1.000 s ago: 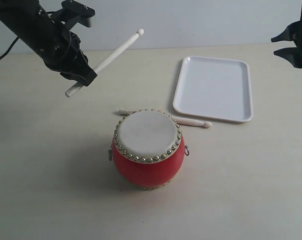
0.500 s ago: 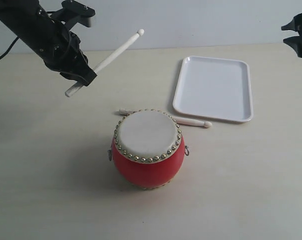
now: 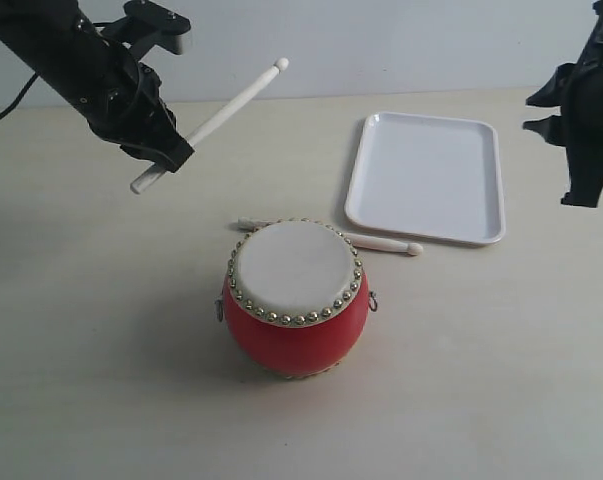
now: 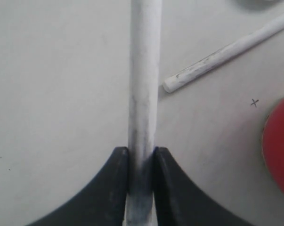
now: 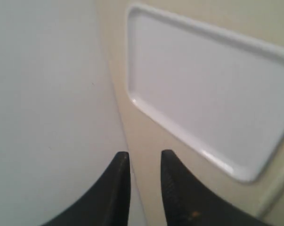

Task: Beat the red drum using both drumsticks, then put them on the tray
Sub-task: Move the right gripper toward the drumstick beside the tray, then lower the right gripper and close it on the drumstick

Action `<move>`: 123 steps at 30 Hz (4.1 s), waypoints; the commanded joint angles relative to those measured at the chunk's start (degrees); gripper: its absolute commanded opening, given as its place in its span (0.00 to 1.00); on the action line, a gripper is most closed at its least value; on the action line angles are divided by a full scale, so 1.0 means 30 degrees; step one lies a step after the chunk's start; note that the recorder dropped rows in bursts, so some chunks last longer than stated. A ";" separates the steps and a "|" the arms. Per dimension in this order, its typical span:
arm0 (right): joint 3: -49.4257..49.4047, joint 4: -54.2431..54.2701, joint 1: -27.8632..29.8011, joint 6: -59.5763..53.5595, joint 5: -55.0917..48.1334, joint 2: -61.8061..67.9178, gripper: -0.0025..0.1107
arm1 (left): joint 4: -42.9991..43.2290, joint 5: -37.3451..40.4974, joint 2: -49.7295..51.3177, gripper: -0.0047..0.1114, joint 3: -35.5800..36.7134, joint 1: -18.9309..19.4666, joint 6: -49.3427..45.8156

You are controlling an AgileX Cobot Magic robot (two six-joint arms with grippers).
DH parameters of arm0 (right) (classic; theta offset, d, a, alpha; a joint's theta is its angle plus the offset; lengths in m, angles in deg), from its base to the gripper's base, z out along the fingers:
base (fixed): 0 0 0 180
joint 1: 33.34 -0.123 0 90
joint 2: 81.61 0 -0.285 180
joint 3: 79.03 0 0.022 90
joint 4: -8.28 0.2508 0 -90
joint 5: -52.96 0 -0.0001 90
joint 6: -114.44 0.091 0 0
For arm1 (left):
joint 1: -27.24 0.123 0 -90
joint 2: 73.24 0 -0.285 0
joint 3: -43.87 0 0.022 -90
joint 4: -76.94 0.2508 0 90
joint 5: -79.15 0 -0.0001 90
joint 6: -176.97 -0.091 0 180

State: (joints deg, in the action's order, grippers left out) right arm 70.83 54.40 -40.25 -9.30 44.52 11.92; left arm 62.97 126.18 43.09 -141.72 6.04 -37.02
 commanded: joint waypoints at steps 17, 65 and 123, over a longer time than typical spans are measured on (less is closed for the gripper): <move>1.0722 -0.9723 -0.4569 1.2369 -1.3935 0.6301 0.23 | -0.0022 0.0013 -0.0016 0.04 0.0057 0.0024 -0.0291; 1.3233 -1.3616 -0.6951 1.9920 -1.4697 1.0350 0.23 | 0.0900 0.1672 -0.0016 0.04 0.0057 0.0024 0.0071; 1.3598 -1.3730 -0.7912 1.6300 -1.0579 1.3216 0.45 | 0.0709 0.1564 -0.0016 0.04 0.0057 0.0024 0.0154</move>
State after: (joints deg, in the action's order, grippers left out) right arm 111.07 11.85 -63.93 40.31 12.32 51.45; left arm 65.55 131.22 43.09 -141.72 6.04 -37.06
